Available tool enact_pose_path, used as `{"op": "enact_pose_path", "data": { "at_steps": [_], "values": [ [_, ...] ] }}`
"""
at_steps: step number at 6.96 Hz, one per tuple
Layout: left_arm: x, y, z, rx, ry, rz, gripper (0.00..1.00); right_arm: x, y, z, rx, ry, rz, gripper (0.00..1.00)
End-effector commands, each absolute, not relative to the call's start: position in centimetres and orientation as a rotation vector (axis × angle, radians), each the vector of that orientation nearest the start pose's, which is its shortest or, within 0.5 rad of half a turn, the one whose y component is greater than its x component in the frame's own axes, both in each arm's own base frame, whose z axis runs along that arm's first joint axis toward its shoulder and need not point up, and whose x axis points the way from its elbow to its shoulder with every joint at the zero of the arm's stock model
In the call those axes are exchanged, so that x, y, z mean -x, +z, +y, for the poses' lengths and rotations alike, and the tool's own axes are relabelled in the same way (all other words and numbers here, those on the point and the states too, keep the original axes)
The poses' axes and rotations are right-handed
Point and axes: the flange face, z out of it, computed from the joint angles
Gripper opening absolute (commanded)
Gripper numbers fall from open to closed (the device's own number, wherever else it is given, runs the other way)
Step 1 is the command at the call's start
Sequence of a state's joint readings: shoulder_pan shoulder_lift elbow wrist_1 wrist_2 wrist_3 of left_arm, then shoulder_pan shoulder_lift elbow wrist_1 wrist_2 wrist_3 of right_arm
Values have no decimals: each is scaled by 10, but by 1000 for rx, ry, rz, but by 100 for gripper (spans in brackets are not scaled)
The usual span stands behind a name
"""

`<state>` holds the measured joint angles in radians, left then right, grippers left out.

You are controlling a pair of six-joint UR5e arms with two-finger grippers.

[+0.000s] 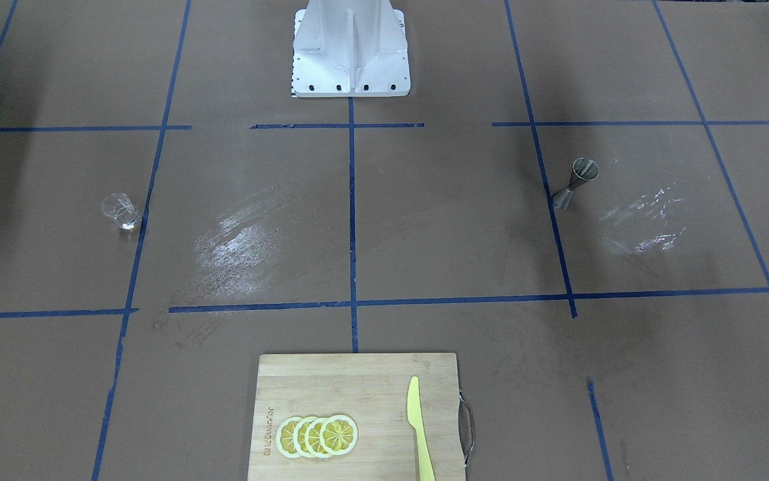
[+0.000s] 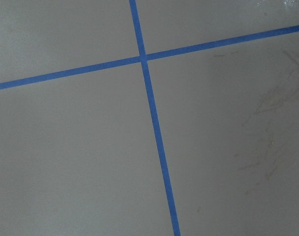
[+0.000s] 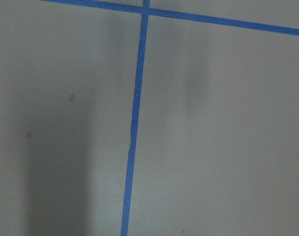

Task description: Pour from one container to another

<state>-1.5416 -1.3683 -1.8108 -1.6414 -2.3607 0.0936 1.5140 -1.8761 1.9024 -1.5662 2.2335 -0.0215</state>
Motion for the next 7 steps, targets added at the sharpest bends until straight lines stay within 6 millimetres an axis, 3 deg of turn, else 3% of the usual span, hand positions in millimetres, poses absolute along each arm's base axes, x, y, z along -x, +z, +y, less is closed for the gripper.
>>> {"op": "enact_pose_path", "data": {
  "at_steps": [1,3,4,5,6,7],
  "values": [
    [50,618,-415,-137,163,790,100,-51,634,-370,-14,-86,-663,100],
    [50,613,-420,-169,178,787,100,-45,629,-376,-20,-95,-670,100],
    [49,610,-424,-236,215,782,100,-42,615,-394,-54,-108,-669,100],
    [48,612,-427,-290,241,780,100,-40,583,-435,-137,-137,-665,100],
    [48,608,-430,-368,268,782,100,-40,574,-446,-156,-140,-664,100],
    [48,597,-452,-505,324,774,100,-38,557,-461,-191,-151,-669,100]
  ]
}}
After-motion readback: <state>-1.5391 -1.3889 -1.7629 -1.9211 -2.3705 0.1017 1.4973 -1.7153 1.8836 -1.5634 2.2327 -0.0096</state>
